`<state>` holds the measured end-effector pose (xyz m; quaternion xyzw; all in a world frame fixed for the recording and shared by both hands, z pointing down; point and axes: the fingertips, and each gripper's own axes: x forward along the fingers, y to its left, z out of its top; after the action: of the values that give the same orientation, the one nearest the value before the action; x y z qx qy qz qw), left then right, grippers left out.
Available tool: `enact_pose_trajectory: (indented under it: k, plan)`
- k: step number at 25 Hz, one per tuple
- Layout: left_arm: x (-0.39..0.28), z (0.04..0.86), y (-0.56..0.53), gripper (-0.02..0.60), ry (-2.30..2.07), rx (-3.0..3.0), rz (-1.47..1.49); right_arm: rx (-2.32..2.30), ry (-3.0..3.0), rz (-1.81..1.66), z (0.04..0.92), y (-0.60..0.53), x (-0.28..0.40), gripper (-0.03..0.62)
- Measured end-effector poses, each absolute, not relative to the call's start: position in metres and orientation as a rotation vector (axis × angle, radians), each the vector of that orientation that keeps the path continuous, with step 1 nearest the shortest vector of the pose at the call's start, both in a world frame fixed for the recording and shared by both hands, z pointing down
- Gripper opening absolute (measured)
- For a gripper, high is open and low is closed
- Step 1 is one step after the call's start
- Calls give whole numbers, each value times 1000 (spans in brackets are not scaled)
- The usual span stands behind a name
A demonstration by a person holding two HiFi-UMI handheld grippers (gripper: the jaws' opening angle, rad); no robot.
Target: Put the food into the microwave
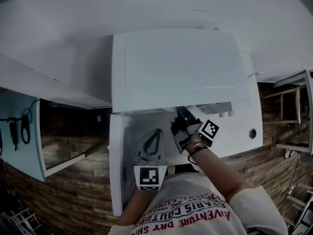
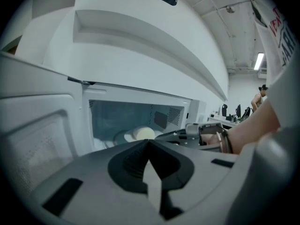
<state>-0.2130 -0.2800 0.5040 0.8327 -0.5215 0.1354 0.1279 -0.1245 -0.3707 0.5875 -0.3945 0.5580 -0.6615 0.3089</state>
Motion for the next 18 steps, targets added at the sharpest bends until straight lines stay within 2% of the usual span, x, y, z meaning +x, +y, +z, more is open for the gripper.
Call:
enact_pose_trajectory:
  k: [18]
  plan:
    - [-211, 515, -275, 6, -1459, 2490, 465, -1160, 1582, -1765, 598, -393, -146, 35]
